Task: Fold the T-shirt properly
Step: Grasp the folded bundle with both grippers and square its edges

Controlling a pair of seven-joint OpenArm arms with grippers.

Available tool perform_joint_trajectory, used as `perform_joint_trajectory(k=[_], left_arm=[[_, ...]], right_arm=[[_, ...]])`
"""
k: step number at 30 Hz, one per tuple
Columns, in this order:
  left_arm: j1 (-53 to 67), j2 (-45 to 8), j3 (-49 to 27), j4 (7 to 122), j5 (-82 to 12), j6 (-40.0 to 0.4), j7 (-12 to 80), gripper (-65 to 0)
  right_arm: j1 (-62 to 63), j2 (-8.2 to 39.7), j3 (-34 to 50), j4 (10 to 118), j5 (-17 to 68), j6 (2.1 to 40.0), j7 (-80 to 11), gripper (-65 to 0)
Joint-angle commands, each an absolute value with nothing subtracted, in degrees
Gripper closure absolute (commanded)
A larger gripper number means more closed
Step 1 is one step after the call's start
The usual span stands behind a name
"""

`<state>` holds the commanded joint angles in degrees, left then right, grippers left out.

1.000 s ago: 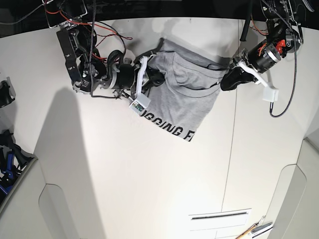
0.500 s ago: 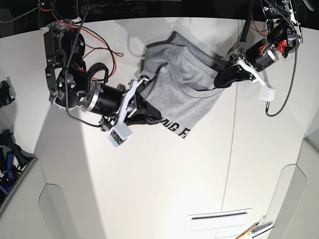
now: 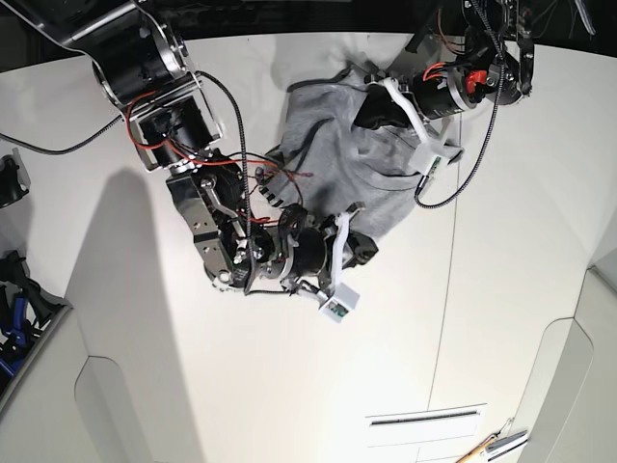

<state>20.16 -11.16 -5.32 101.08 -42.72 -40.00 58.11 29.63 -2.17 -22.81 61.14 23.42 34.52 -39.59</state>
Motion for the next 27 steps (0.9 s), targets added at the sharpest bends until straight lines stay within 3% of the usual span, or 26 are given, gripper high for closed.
perform_joint_trajectory(k=[4, 9, 13, 18, 27], left_arm=[[20.1, -13.87, -5.32, 101.08, -35.05, -39.05, 51.77, 0.0], [15.33, -16.23, -5.32, 101.08, -24.1, -33.52, 46.48, 0.0], [10.85, -16.19, -5.26, 101.06, -21.39, -32.05, 45.6, 0.0], [7.97, -16.16, -4.82, 101.06, -19.64, -29.56, 42.22, 0.0], [8.34, -16.25, -4.19, 107.04, -19.46, -28.27, 43.59, 0.0]], right_arm=[[28.08, -0.14, -23.38, 60.93, 22.74, 34.5, -40.07, 0.0], [25.96, 6.35, -23.09, 62.39, 31.4, 34.5, -43.68, 0.0], [20.45, 10.37, -20.34, 70.76, 36.95, 34.52, -46.72, 0.0], [10.09, 11.09, -16.25, 82.5, 41.54, 34.52, -49.95, 0.0], [1.89, 11.05, -12.84, 88.14, 41.15, 34.52, -48.71, 0.0]])
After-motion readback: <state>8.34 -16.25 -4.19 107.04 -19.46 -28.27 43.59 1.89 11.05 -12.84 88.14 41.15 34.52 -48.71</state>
